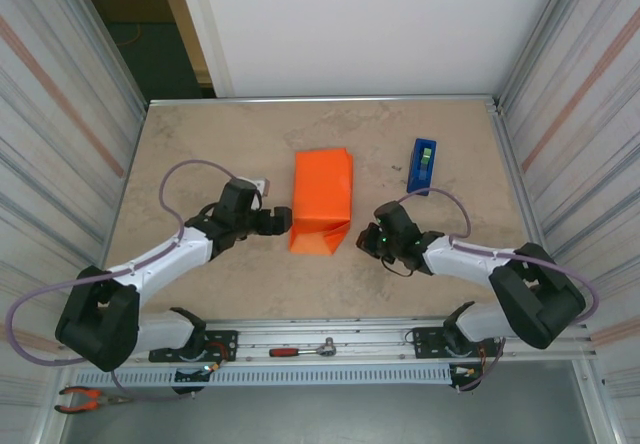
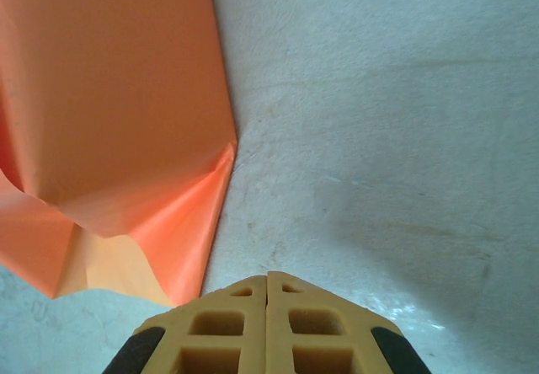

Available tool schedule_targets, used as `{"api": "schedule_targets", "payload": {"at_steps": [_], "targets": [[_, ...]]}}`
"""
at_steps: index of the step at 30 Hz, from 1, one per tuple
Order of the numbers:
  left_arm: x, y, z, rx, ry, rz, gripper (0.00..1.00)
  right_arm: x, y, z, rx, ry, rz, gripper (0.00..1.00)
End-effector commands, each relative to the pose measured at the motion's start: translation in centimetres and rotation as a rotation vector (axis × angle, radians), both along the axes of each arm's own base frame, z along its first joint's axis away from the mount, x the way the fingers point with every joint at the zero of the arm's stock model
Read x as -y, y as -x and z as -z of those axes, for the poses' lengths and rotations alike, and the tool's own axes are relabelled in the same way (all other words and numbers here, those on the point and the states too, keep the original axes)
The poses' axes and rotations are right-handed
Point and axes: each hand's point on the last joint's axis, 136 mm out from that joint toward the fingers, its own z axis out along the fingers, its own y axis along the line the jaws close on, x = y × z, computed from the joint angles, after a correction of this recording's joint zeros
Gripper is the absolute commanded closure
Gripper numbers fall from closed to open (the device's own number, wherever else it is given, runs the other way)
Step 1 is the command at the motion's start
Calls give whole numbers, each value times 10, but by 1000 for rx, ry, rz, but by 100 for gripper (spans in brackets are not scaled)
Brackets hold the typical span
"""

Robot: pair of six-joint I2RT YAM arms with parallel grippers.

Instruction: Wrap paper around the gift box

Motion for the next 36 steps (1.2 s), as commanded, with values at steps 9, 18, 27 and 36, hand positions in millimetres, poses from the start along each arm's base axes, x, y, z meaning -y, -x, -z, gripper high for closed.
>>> {"api": "schedule_targets", "payload": {"at_steps": [9,18,27,36], "targets": [[6,10,13,-56,92,-19,14,-43,-37,-9,47,-35,-51,100],[5,14,24,-88,89,-31,14,-43,-40,-9,70,-81,-29,100],[4,19,28,-101,120,-44,15,-43,-16,1,48,-47,-61,100],[6,19,34,-122,126,-54,15,-61,-24,9,32,-49,-88,100]]}}
